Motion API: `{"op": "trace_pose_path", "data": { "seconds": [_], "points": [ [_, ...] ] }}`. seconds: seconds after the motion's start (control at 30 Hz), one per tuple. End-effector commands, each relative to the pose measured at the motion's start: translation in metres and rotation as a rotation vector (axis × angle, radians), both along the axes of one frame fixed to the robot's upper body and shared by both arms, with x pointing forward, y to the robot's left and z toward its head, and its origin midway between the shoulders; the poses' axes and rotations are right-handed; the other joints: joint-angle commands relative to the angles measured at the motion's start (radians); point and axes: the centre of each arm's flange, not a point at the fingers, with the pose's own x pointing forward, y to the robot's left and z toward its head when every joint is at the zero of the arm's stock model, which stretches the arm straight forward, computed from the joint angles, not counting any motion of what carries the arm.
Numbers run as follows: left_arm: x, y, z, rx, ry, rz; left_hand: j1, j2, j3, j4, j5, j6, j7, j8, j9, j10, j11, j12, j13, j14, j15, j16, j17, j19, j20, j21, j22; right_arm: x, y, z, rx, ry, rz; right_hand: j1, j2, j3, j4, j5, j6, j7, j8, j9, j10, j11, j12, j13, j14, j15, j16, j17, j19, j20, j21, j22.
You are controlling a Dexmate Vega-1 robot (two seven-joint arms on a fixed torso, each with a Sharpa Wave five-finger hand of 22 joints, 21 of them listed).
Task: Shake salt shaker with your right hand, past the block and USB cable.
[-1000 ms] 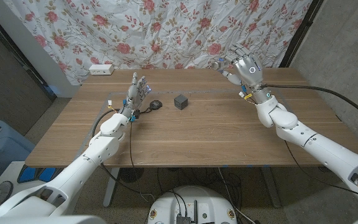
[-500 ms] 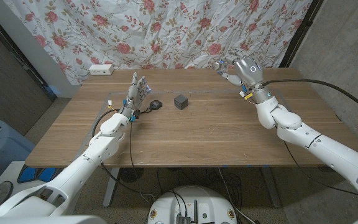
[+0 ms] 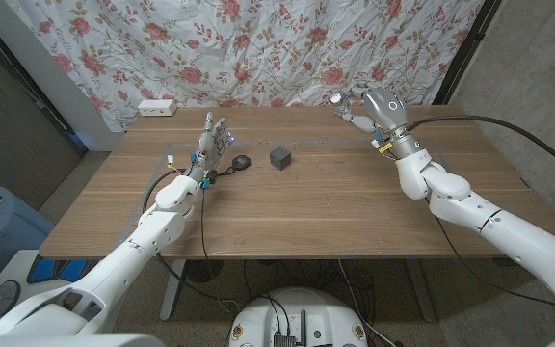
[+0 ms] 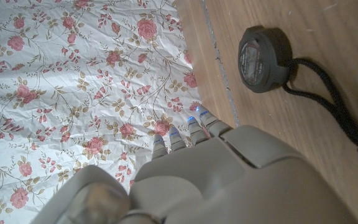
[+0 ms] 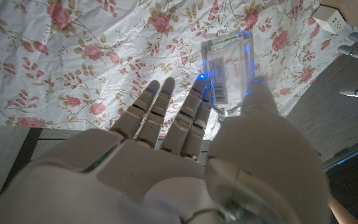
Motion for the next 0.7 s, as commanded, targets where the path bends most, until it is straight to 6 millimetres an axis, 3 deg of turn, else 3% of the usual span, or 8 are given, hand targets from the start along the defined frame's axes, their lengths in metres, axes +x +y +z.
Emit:
{"op": "trace_pose_path", "data": {
  "seconds": [0.03,0.7],
  "points": [
    [-0.0001,0.0,0.0002,0.0,-0.001,0.0,0.0,0.101,-0.002,0.006,0.004,0.004,-0.008,0.004,0.006,-0.001,-0.011,0.004,0.004,0.002,-0.106,0.005,0.006,0.006,-0.024,0.005,0.005,-0.0012,-0.0027,0.0,0.044,0.099,0.032,-0.031,0.021,0.016,0.02,0.001,0.044,-0.044,0.019,0.002,-0.002,-0.002,0.0,0.003,0.006,-0.139,0.002,0.004,0.001,0.002,0.0,0.004],
    [-0.0001,0.0001,0.0002,0.0,-0.001,0.0,0.0,0.101,-0.002,0.006,0.004,0.003,-0.008,0.004,0.006,-0.002,-0.011,0.003,0.004,0.002,-0.106,0.005,0.006,0.005,-0.024,0.005,0.005,0.003,-0.0035,-0.0051,0.132,0.245,0.085,-0.049,0.031,0.015,0.017,0.001,0.063,-0.043,0.013,-0.012,0.018,-0.001,0.011,0.008,0.01,-0.143,0.009,0.011,-0.003,0.007,0.0,0.004]
  ]
}}
